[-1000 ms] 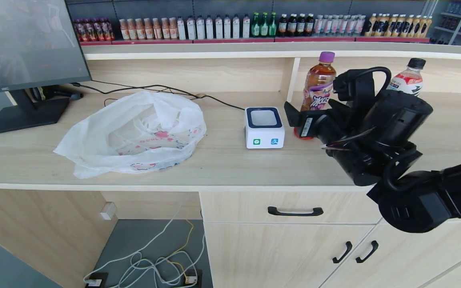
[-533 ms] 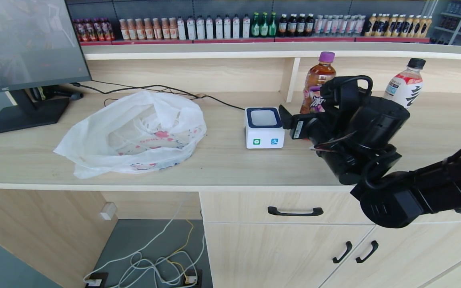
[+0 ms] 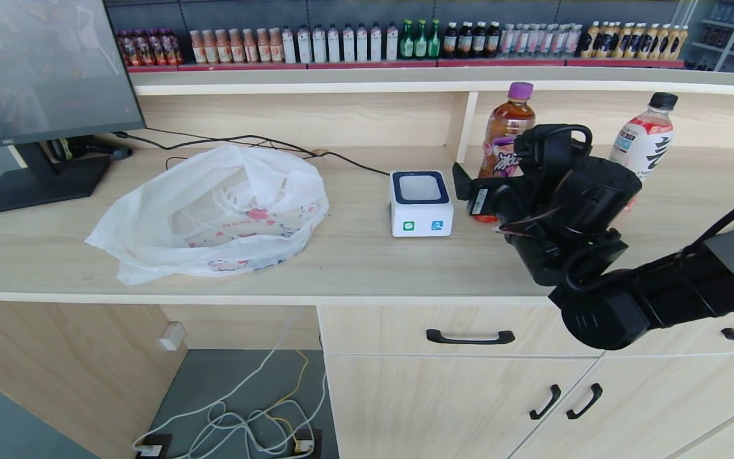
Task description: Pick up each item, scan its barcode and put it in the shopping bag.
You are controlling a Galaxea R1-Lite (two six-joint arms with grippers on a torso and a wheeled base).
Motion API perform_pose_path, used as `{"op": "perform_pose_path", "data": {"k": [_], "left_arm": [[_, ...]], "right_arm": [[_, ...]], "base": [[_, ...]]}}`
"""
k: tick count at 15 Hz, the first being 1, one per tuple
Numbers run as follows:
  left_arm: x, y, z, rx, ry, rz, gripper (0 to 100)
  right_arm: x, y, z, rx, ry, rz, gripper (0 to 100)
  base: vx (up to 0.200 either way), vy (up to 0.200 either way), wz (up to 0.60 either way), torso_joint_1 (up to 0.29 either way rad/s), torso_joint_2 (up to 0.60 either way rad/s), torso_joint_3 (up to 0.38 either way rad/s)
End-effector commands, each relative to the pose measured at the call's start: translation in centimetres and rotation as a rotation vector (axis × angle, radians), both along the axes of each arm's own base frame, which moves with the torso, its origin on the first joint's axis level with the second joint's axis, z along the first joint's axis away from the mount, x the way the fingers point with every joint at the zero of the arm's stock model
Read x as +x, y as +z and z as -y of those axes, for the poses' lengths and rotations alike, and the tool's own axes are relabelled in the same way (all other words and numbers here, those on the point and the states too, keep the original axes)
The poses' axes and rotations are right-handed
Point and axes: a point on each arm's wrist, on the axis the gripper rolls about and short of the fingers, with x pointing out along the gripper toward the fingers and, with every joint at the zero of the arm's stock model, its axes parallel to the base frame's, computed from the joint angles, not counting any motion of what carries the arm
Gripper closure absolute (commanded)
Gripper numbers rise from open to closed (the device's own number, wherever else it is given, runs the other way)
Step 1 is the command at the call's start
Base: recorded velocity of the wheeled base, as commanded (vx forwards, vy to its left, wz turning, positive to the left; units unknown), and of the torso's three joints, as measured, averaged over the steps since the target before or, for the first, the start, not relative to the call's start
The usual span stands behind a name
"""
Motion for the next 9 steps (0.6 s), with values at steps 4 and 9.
{"op": "perform_pose_path", "data": {"k": [4, 9], "left_arm": [[0.0, 0.0, 0.0, -0.001, 0.001, 0.000, 0], [0.0, 0.0, 0.0, -0.001, -0.001, 0.000, 0]], "right_arm": [[0.5, 0.5, 0.3, 0.016, -0.005, 0.015, 0], [1.5, 0.1, 1.1, -0.007, -0.013, -0.045, 0]], "base": [[0.000, 0.000, 0.00, 0.000, 0.00, 0.000], [0.000, 0.000, 0.00, 0.000, 0.00, 0.000]]}}
